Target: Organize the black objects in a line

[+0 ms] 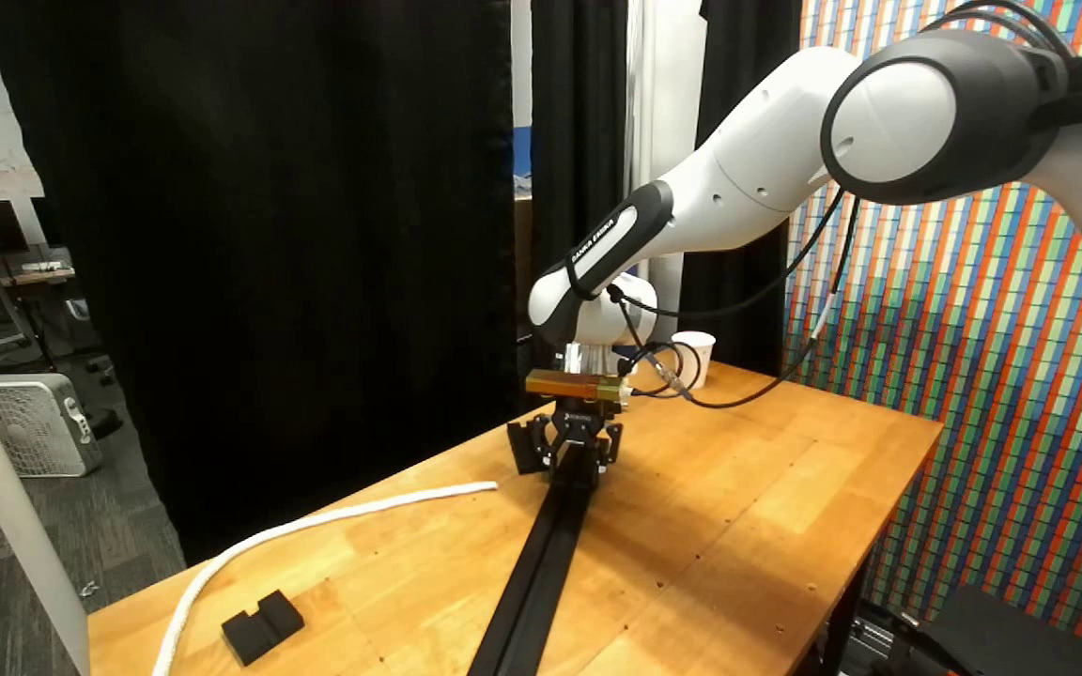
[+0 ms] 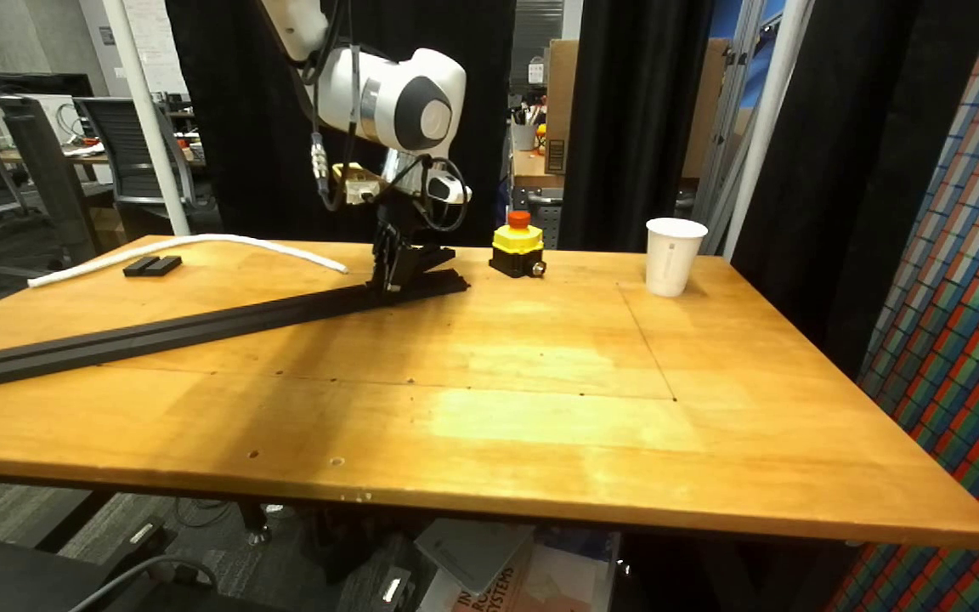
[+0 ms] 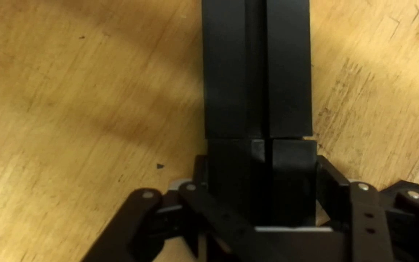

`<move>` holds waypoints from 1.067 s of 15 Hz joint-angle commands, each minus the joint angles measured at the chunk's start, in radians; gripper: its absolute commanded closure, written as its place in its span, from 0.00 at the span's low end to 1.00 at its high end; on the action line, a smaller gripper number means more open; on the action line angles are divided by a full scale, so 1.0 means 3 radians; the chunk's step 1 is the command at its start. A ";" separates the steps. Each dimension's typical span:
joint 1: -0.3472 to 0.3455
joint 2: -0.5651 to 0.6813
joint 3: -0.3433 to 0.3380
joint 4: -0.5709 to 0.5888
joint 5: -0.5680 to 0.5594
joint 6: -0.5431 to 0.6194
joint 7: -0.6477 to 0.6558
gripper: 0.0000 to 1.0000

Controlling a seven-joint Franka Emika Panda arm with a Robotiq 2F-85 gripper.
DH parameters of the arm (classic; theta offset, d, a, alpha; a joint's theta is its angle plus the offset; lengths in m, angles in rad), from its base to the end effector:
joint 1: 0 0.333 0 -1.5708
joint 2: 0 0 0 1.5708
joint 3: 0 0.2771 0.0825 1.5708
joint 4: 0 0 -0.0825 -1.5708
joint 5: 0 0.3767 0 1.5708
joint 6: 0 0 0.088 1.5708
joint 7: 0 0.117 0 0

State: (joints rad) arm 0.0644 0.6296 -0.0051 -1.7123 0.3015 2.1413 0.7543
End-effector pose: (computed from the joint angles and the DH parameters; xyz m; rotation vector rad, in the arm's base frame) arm 0.6200 0.0521 0.1744 -2.6922 1.2732 0.4122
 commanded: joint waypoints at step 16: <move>0.0005 -0.0018 0.0077 -0.0204 0.0268 0.0079 -0.0172 0.00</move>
State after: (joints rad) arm 0.0642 0.6394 0.0121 -1.7431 0.3491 2.1471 0.7055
